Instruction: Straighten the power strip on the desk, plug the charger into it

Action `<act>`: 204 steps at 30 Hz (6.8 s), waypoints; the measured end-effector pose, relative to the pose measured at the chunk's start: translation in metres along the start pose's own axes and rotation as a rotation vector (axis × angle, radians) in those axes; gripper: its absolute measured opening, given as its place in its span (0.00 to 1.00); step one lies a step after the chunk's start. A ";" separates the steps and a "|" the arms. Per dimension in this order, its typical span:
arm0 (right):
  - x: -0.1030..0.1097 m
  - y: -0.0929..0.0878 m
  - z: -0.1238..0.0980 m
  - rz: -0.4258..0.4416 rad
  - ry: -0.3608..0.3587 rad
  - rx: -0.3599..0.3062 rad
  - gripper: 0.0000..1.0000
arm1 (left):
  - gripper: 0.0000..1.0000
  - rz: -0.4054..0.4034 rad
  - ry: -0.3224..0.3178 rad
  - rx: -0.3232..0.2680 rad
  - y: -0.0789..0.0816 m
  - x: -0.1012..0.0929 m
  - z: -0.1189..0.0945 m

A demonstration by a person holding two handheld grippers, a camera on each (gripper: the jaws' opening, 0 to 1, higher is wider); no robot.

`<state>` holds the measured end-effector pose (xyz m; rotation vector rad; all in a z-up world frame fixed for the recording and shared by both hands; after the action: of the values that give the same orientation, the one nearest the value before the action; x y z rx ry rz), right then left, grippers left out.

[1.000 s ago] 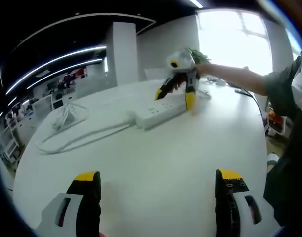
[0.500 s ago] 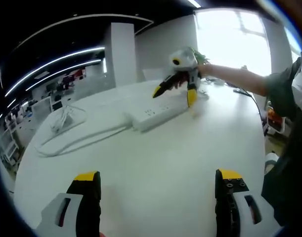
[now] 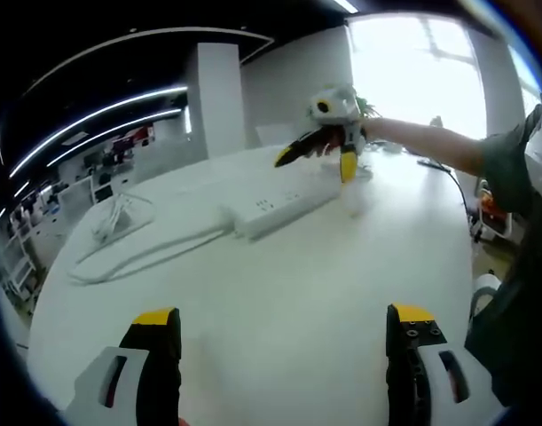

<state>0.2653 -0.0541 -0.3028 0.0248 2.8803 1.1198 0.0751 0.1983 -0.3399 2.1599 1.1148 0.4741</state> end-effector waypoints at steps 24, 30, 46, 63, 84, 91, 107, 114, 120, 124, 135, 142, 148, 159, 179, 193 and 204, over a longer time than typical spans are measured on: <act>0.003 -0.008 -0.025 0.059 -0.109 -0.171 0.99 | 0.99 0.005 0.003 0.003 -0.002 -0.003 -0.002; 0.004 -0.010 -0.037 0.075 -0.149 -0.218 0.98 | 0.99 0.000 0.007 0.005 -0.005 -0.002 -0.003; 0.014 -0.028 -0.059 0.112 -0.211 -0.268 0.98 | 0.99 -0.004 0.004 -0.007 -0.004 -0.004 -0.005; 0.015 -0.049 -0.088 0.156 -0.279 -0.308 0.97 | 0.99 0.000 0.006 -0.008 -0.002 -0.003 -0.006; 0.019 -0.074 -0.103 0.195 -0.319 -0.315 0.96 | 0.99 0.014 0.006 -0.001 0.003 -0.003 -0.004; 0.020 -0.085 -0.115 0.209 -0.340 -0.321 0.96 | 0.99 0.019 0.001 0.002 0.004 -0.005 -0.002; 0.028 -0.110 -0.130 0.252 -0.367 -0.337 0.96 | 0.99 0.003 0.009 0.003 0.002 -0.005 -0.004; 0.032 -0.124 -0.139 0.283 -0.391 -0.340 0.96 | 0.99 0.012 0.004 0.000 0.005 -0.007 -0.002; 0.033 -0.130 -0.145 0.292 -0.411 -0.348 0.96 | 0.99 0.016 0.001 0.003 0.005 -0.010 -0.001; 0.035 -0.136 -0.147 0.305 -0.418 -0.354 0.96 | 0.99 0.013 0.005 0.001 0.005 -0.009 -0.002; 0.040 -0.150 -0.157 0.334 -0.440 -0.360 0.96 | 0.99 0.019 0.004 0.003 0.005 -0.011 -0.002; 0.043 -0.159 -0.161 0.348 -0.456 -0.352 0.96 | 0.99 0.022 0.000 0.005 0.005 -0.012 -0.001; 0.047 -0.167 -0.165 0.361 -0.467 -0.354 0.95 | 0.99 0.027 -0.003 0.012 0.005 -0.013 0.000; 0.046 -0.173 -0.165 0.370 -0.467 -0.347 0.95 | 0.99 0.026 -0.006 0.014 0.004 -0.013 0.002; 0.040 -0.172 -0.158 0.358 -0.466 -0.310 0.93 | 0.99 0.021 -0.005 0.017 0.001 -0.011 0.003; 0.026 -0.171 -0.150 0.357 -0.463 -0.288 0.93 | 0.99 0.001 0.006 0.015 -0.004 -0.006 0.003; 0.021 -0.170 -0.141 0.358 -0.452 -0.272 0.92 | 0.99 -0.006 0.014 0.014 -0.006 -0.001 0.001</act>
<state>0.2376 -0.2741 -0.3147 0.7069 2.3577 1.3403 0.0716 0.2000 -0.3443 2.1673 1.1351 0.4808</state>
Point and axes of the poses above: the point that each gripper's makers call its tool centre point, and the gripper's own axes: z roughly forward along the fingers, x roughly to its left, y roughly out of its top, the point moved 6 cm from there along -z, roughly backward along the fingers, and after that the axes turned 15 degrees about x, right-handed, at the moved point
